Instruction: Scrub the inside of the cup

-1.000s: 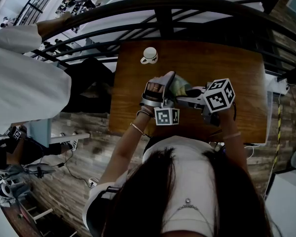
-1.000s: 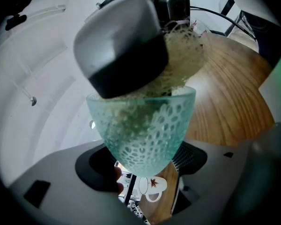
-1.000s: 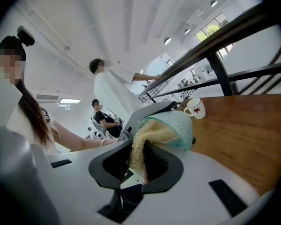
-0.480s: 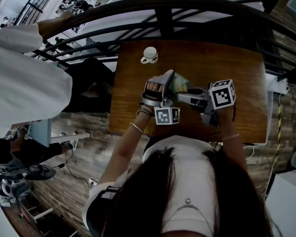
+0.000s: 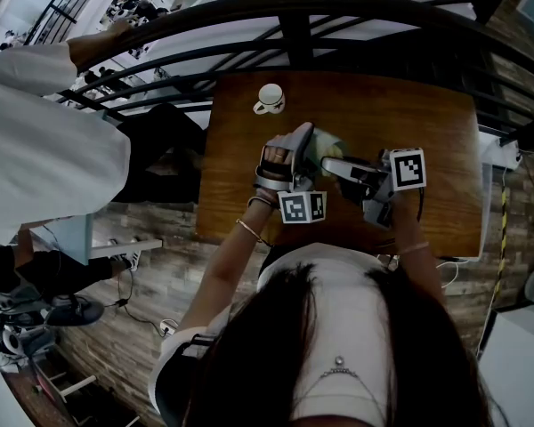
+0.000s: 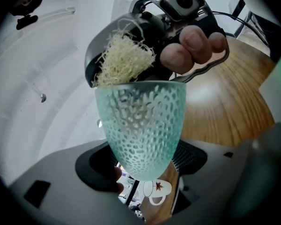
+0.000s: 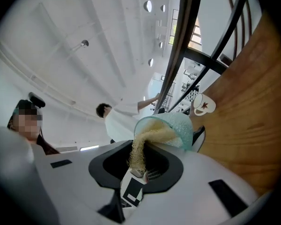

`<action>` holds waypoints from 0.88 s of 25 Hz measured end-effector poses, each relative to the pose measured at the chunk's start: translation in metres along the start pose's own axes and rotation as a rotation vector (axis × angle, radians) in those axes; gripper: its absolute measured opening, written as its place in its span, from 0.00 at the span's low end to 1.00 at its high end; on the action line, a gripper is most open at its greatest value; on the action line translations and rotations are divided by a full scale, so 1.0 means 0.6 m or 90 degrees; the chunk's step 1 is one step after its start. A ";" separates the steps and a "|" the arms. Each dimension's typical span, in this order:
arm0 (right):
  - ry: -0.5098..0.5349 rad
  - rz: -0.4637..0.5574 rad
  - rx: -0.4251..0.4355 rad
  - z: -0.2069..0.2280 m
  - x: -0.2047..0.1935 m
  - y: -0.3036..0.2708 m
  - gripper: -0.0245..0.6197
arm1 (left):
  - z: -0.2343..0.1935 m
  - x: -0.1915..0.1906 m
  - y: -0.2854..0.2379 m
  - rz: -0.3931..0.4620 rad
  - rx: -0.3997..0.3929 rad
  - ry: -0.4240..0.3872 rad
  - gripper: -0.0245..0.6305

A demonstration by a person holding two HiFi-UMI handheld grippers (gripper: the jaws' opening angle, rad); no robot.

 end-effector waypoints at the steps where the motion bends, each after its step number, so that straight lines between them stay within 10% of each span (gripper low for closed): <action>1: -0.008 0.005 0.007 -0.001 0.001 0.001 0.16 | -0.001 0.001 0.001 0.002 0.002 0.000 0.57; 14: -0.076 0.040 0.061 -0.006 0.017 0.008 0.16 | -0.011 0.003 -0.002 0.007 0.026 0.010 0.57; 22: 0.042 -0.007 -0.013 -0.011 0.012 -0.001 0.16 | -0.009 0.002 0.000 0.006 0.008 0.010 0.57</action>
Point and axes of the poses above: the fingertips, and each gripper's own axes: y backward along the fingers, z to its right, x out of its top, the point moved 3 cm from there along y, backward along the fingers, and after that the axes turned 14 degrees about -x, right-handed, at the moved point
